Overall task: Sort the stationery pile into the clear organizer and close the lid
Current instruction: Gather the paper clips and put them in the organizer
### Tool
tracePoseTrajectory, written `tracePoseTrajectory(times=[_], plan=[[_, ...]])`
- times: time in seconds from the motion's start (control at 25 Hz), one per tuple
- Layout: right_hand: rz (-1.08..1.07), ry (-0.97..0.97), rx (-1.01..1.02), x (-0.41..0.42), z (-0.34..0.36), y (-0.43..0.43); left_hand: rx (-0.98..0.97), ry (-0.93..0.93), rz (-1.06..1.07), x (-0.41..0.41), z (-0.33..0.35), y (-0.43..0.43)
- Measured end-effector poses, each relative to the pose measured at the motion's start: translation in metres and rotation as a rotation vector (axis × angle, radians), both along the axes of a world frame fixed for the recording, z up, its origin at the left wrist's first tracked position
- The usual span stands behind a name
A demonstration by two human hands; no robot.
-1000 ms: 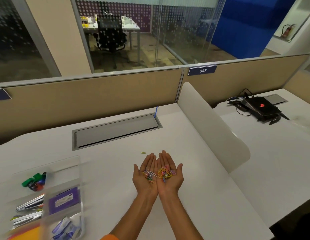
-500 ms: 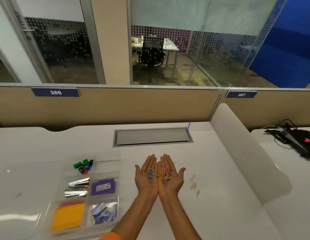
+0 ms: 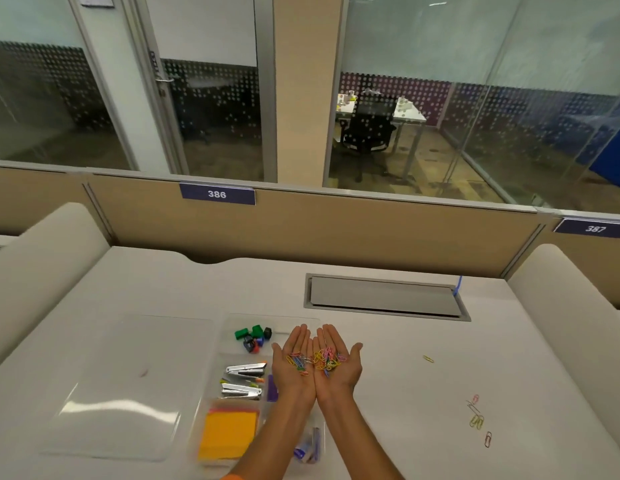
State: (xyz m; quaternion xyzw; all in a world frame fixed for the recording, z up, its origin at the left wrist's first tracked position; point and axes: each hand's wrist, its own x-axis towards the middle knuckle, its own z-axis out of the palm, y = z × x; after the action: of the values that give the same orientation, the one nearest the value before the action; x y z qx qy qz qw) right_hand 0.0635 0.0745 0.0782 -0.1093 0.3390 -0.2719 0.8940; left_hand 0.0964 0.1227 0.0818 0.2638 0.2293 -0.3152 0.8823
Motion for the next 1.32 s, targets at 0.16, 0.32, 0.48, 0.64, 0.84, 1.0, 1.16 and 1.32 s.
tracePoseTrajectory(times=[0.16,0.32,0.48,0.64,0.84,1.0,1.16,1.32], plan=[[0.028,0.122,0.029,0.032,-0.016,0.014,0.069,0.068,0.010,0.028,-0.010,0.013],[0.048,0.281,0.023,0.049,-0.022,0.015,0.150,0.140,0.003,0.042,-0.020,0.013],[0.055,0.359,0.037,0.055,-0.012,0.014,0.133,0.223,0.004,0.051,-0.022,0.008],[0.077,0.348,0.044,0.059,-0.016,0.007,0.095,0.244,0.016,0.050,-0.010,0.006],[0.097,0.352,0.008,0.062,-0.018,0.003,0.073,0.211,0.045,0.052,-0.015,0.004],[0.054,0.250,-0.086,0.049,-0.010,0.008,0.036,0.088,0.104,0.043,-0.018,0.005],[-0.060,0.174,-0.071,0.024,0.009,-0.002,0.019,0.064,0.047,0.022,-0.004,-0.006],[-0.141,0.163,-0.050,-0.010,0.015,-0.023,-0.010,0.041,-0.043,-0.009,0.003,-0.030]])
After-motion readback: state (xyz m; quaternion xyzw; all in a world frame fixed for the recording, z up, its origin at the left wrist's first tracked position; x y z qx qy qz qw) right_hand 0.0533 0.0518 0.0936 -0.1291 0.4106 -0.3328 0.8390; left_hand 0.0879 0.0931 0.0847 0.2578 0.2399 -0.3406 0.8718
